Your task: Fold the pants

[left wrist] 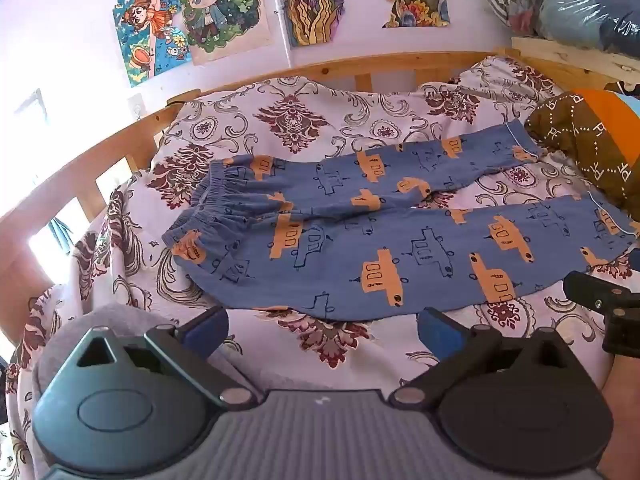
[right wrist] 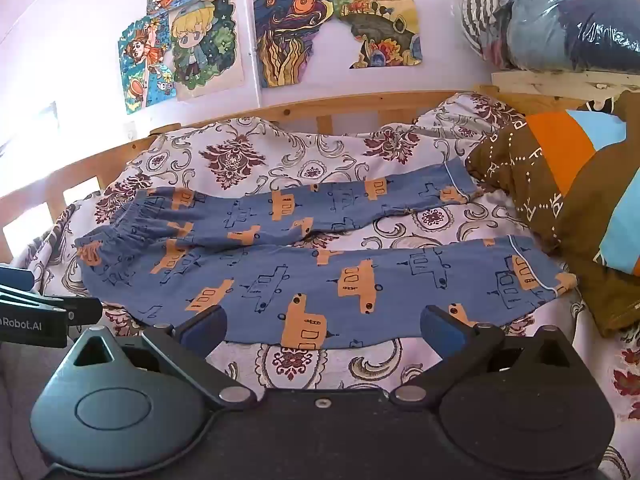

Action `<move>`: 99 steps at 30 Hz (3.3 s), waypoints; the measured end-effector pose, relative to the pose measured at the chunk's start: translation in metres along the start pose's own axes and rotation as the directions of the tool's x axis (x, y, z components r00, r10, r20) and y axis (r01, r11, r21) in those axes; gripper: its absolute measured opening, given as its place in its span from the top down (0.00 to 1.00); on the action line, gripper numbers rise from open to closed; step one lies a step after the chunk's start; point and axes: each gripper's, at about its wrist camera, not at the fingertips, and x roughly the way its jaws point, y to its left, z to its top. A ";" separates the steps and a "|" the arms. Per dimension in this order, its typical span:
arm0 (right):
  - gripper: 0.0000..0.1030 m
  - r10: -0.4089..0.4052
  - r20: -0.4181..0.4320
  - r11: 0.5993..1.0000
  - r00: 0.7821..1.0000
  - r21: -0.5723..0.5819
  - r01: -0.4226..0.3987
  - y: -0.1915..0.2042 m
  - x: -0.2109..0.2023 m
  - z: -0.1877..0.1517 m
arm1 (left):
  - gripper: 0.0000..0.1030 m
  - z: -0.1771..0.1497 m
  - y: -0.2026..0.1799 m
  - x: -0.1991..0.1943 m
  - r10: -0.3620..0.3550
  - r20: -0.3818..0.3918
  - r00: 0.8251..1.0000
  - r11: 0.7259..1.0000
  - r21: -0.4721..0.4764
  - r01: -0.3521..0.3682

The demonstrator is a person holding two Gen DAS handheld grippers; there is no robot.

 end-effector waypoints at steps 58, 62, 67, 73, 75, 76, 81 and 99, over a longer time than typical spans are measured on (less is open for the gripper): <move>0.00 -0.001 -0.013 1.000 1.000 0.011 0.001 -0.002 0.000 -0.001 | 0.00 0.000 0.000 0.000 -0.002 -0.004 1.000 1.000 -0.001 0.002; 0.00 -0.001 -0.013 1.000 1.000 0.011 0.001 -0.001 0.000 0.000 | 0.00 0.000 0.000 0.000 -0.002 -0.005 1.000 1.000 -0.001 0.002; 0.01 -0.004 -0.015 1.000 1.000 0.011 0.004 -0.002 0.000 0.000 | 0.00 0.000 0.000 0.000 -0.001 -0.006 1.000 1.000 0.001 0.001; 0.00 -0.006 -0.018 1.000 1.000 0.019 0.007 -0.002 0.000 0.002 | 0.00 0.000 0.001 0.000 -0.001 -0.011 1.000 1.000 0.004 0.001; 0.00 -0.009 -0.019 1.000 1.000 0.019 0.009 -0.001 -0.001 0.003 | 0.00 0.000 0.001 0.000 0.000 -0.013 1.000 1.000 0.004 0.000; 0.00 -0.013 -0.027 1.000 1.000 0.020 0.014 -0.009 0.002 -0.002 | 0.00 0.000 0.000 0.002 0.000 -0.015 1.000 1.000 0.005 0.000; 0.00 -0.015 -0.043 1.000 0.999 0.006 0.015 -0.011 0.001 0.013 | 0.00 0.013 0.008 0.002 -0.040 -0.036 0.999 0.999 -0.012 0.039; 0.00 0.108 -0.259 0.921 0.960 -0.337 -0.194 -0.029 0.132 0.097 | 0.00 0.144 0.124 0.132 -0.303 -0.111 0.946 0.952 -0.072 0.296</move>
